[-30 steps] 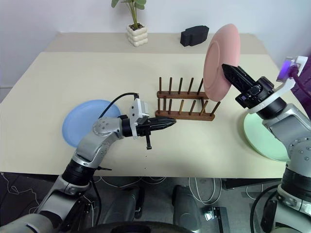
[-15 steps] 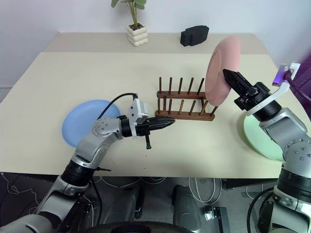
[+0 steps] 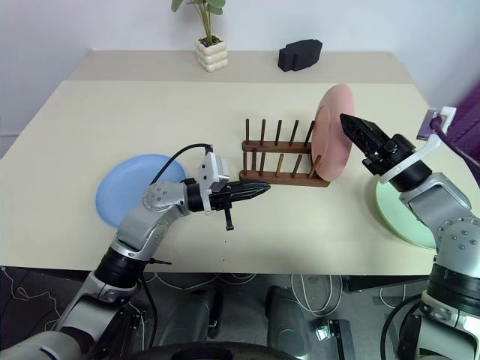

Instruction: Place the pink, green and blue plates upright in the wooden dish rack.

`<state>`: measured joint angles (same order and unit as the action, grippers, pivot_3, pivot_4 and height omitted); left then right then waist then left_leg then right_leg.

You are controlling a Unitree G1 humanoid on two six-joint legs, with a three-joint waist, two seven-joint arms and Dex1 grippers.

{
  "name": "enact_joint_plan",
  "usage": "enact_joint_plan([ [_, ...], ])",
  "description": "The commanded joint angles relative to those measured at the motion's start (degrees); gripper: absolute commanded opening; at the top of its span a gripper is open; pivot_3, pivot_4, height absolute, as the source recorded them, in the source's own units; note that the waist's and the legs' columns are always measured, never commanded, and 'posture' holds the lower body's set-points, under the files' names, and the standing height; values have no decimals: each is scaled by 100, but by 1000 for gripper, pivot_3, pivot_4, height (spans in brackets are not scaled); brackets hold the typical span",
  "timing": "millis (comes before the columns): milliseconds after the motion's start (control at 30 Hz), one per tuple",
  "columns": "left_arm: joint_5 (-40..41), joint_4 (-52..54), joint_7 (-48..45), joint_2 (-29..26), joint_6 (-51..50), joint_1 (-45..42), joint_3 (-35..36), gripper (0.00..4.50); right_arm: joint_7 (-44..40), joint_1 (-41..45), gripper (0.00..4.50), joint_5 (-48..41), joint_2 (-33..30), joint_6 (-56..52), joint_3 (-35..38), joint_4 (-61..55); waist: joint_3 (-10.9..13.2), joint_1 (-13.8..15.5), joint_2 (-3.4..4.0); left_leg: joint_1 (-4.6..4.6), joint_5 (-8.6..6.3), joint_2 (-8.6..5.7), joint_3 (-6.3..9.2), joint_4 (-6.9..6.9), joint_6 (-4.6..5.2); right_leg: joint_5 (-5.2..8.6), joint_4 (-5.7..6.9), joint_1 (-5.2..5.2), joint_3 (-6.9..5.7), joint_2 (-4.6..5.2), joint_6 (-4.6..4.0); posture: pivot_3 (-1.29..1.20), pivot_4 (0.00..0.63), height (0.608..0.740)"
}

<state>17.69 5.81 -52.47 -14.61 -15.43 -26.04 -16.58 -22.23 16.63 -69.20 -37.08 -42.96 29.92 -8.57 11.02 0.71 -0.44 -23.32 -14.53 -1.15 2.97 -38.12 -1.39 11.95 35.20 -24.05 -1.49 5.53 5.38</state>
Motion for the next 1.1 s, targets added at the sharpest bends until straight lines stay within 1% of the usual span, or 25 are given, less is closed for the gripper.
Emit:
enact_joint_plan([
  [33,61,174,-12,31,85,12,23,0,-20,50,4466,357,-256,286,317,-68,0,0,0,0,0,0,0,0,0,0,0,0,0,0,0,0,150,740],
  [167,49,197,-17,-17,132,-4,72,0,-193,-70,4466,814,-713,505,640,-183,1,14,3,-4,0,-1,0,0,0,0,-2,-2,-1,0,0,0,150,740],
  [267,64,193,-15,-84,137,-44,157,0,-461,-368,4466,898,-1032,489,980,-357,1,10,2,-5,-1,-1,0,2,1,1,-6,-2,-1,0,0,0,150,740],
  [367,80,174,-68,-153,119,-55,174,0,-1073,-1330,4466,1444,-1542,424,1091,-820,1,14,3,-5,-1,-1,1,7,1,3,-6,-3,-1,1,3,0,150,740],
  [433,184,265,-226,-259,-87,-32,115,0,-1512,-2217,4466,2112,-1893,515,981,-1186,0,9,5,-5,-1,0,1,8,2,4,-7,-3,-2,1,2,0,150,740],
  [467,248,342,-375,-338,-195,2,50,0,-1635,-2674,4466,2476,-2087,479,929,-1292,0,7,4,-4,-1,-1,-1,8,2,5,-6,-3,-1,1,3,0,150,740],
  [533,323,426,-528,-418,-336,38,-22,0,-1702,-3133,4466,2852,-2272,387,893,-1324,0,-13,4,-3,-1,1,-2,8,2,5,-7,-4,-1,1,2,0,150,740],
  [633,373,423,-565,-386,-429,13,-55,0,-1670,-3437,4466,3305,-2258,334,708,-1208,-1,-8,5,0,-1,2,-13,3,2,8,-7,-4,8,2,7,0,150,740],
  [733,365,412,-602,-360,-452,-37,-90,0,-1593,-3592,4466,3803,-2150,401,328,-1107,0,0,4,0,-1,2,-10,2,2,14,-7,-3,6,2,16,0,150,740],
  [900,346,398,-616,-325,-475,-68,-115,0,-1456,-3396,4466,4181,-1822,423,-127,-767,0,6,3,-5,-2,0,-8,4,2,15,-11,-5,5,2,17,0,150,740],
  [1067,320,437,-618,-340,-508,-37,-125,0,-1399,-3222,4466,4584,-1719,458,-506,-439,0,3,4,-4,-2,1,-8,3,2,15,-10,-5,5,2,17,0,150,740],
  [1100,320,452,-614,-347,-515,-25,-121,0,-1411,-3191,3937,4610,-1704,457,-524,-421,0,-2,4,-4,-2,1,-8,3,2,15,-10,-5,5,2,17,0,150,740],
])
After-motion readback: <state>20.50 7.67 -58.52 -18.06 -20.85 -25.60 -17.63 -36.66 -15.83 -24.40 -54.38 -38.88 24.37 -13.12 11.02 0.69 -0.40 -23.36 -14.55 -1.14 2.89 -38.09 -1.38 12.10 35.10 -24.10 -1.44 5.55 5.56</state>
